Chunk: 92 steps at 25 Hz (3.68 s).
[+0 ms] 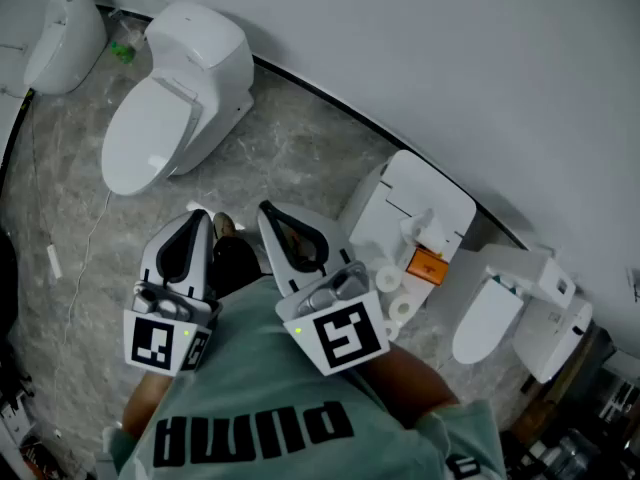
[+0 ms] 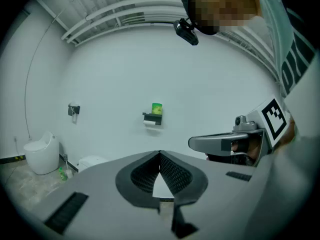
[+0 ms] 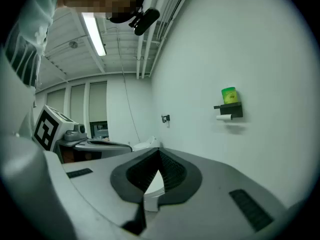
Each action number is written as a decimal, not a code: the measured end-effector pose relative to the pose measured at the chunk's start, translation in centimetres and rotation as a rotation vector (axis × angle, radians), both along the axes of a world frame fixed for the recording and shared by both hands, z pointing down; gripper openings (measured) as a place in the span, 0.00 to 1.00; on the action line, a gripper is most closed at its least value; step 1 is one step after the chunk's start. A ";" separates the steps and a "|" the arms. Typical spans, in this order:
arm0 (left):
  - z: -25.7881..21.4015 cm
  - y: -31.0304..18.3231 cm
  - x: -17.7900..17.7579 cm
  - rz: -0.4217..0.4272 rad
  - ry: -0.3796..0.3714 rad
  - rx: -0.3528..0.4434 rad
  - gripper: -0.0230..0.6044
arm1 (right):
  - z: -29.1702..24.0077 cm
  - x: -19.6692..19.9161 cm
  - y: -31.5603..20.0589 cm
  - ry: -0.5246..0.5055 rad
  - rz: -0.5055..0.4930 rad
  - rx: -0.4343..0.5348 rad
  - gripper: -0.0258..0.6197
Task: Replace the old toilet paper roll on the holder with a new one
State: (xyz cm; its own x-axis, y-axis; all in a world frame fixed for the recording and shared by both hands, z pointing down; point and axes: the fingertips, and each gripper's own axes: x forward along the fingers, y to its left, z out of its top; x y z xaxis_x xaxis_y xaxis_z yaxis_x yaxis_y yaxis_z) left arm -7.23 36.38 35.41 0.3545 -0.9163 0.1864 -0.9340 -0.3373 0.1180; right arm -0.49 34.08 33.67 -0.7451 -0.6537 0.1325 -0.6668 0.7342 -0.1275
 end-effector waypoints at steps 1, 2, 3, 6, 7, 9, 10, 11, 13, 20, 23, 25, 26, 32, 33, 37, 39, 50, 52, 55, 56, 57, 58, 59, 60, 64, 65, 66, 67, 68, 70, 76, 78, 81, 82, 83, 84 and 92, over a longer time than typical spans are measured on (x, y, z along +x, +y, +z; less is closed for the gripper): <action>0.0 0.1 0.0 -0.001 0.000 0.000 0.04 | 0.0 0.0 0.2 0.001 -0.003 0.000 0.04; -0.1 0.2 0.0 -0.002 0.001 0.000 0.04 | -0.1 -0.1 0.3 0.002 -0.006 0.001 0.04; -0.1 0.4 0.0 -0.003 0.002 0.002 0.04 | -0.1 0.0 0.5 0.003 -0.008 0.001 0.04; -0.2 0.7 0.3 -0.002 0.006 0.010 0.04 | -0.2 0.2 0.9 0.003 -0.009 0.005 0.04; -0.2 0.8 0.4 -0.002 0.004 0.009 0.04 | -0.3 0.3 1.0 0.000 -0.007 0.007 0.04; -0.3 0.9 0.5 -0.001 0.001 0.010 0.04 | -0.6 0.5 1.1 -0.009 -0.004 0.011 0.04; -0.3 0.9 0.6 0.000 -0.001 0.012 0.04 | -0.7 0.5 1.1 -0.011 -0.003 0.011 0.04; -0.4 1.0 0.7 0.002 -0.002 0.013 0.04 | -0.7 0.6 1.2 -0.013 -0.004 0.012 0.04; -0.5 1.0 1.0 0.006 -0.004 0.017 0.04 | -0.9 0.7 1.2 -0.017 -0.008 0.015 0.04; -0.9 0.7 1.9 0.025 0.013 0.037 0.04 | -0.9 1.3 1.1 -0.020 -0.007 0.014 0.04; -1.0 0.6 2.2 0.028 0.010 0.042 0.04 | -0.9 1.5 0.9 -0.027 -0.001 0.012 0.04; -1.0 0.5 2.0 0.029 0.002 0.048 0.04 | -1.0 1.5 0.8 -0.031 0.004 0.014 0.04; -1.0 0.5 1.9 0.030 -0.001 0.051 0.04 | -1.0 1.4 0.8 -0.032 0.005 0.015 0.04; -0.9 0.0 0.9 0.036 0.000 0.036 0.04 | -1.0 0.5 0.2 -0.035 0.020 0.013 0.04; -0.9 -0.1 0.6 0.037 -0.002 0.033 0.04 | -1.1 0.3 0.1 -0.036 0.025 0.013 0.04; -1.1 -1.0 -0.7 0.061 -0.020 0.033 0.04 | -1.3 -0.6 -0.8 -0.039 0.056 0.010 0.04; -1.3 -1.5 -1.3 0.080 -0.026 0.031 0.04 | -1.5 -1.2 -1.3 -0.042 0.077 0.006 0.04; -3.4 -4.5 -6.0 0.164 0.005 0.044 0.04 | -3.9 -5.8 -3.6 -0.014 0.167 0.028 0.04; -3.4 -4.9 -6.5 0.177 0.013 0.053 0.04 | -3.8 -6.3 -3.8 -0.010 0.182 0.026 0.04; -3.6 -5.3 -7.1 0.202 0.036 0.069 0.04 | -3.5 -7.1 -3.9 -0.001 0.201 0.015 0.04; -3.8 -5.4 -7.3 0.212 0.046 0.075 0.04 | -3.5 -7.4 -3.8 0.007 0.206 0.018 0.04; -4.0 -5.5 -7.6 0.220 0.054 0.080 0.04 | -3.6 -7.8 -3.9 0.016 0.212 0.025 0.04; -3.9 -5.5 -8.1 0.222 0.053 0.077 0.04 | -3.7 -8.2 -3.9 0.025 0.220 0.034 0.04; -3.6 -5.5 -8.7 0.221 0.046 0.071 0.04 | -3.9 -8.7 -3.9 0.032 0.229 0.043 0.04; -3.4 -5.5 -9.4 0.222 0.041 0.066 0.04 | -4.0 -9.2 -3.9 0.036 0.237 0.049 0.04; -3.7 -5.6 -11.5 0.247 0.041 0.078 0.04 | -4.3 -11.3 -4.0 0.038 0.256 0.057 0.04; -3.8 -5.6 -12.0 0.252 0.044 0.080 0.04 | -4.4 -11.8 -4.0 0.040 0.261 0.061 0.04; -3.8 -5.6 -12.5 0.257 0.048 0.081 0.04 | -4.5 -12.3 -4.0 0.042 0.267 0.064 0.04; -3.7 -5.6 -12.9 0.263 0.052 0.081 0.04 | -4.5 -12.8 -3.9 0.044 0.274 0.067 0.04; -3.7 -5.6 -13.2 0.270 0.055 0.081 0.04 | -4.5 -13.1 -3.9 0.046 0.282 0.067 0.04; -3.5 -5.5 -13.8 0.288 0.060 0.081 0.04 | -4.4 -13.7 -3.7 0.054 0.300 0.064 0.04; -3.2 -5.2 -14.8 0.326 0.085 0.086 0.04 | -4.4 -14.6 -3.2 0.068 0.344 0.075 0.04; -3.4 -5.0 -15.4 0.329 0.087 0.088 0.04 | -4.7 -15.3 -3.1 0.070 0.344 0.086 0.04; -3.7 -5.1 -16.0 0.329 0.087 0.096 0.04 | -5.2 -16.2 -3.3 0.074 0.336 0.101 0.04; -3.8 -5.2 -16.2 0.329 0.089 0.100 0.04 | -5.3 -16.4 -3.4 0.075 0.334 0.105 0.05; -3.9 -5.2 -16.3 0.329 0.091 0.103 0.04 | -5.5 -16.6 -3.4 0.077 0.332 0.110 0.05; -4.0 -5.3 -16.5 0.328 0.094 0.104 0.04 | -5.6 -16.9 -3.4 0.079 0.330 0.113 0.04; -3.4 -6.2 -16.6 0.333 0.110 0.078 0.04 | -5.1 -17.3 -4.0 0.092 0.332 0.095 0.04</action>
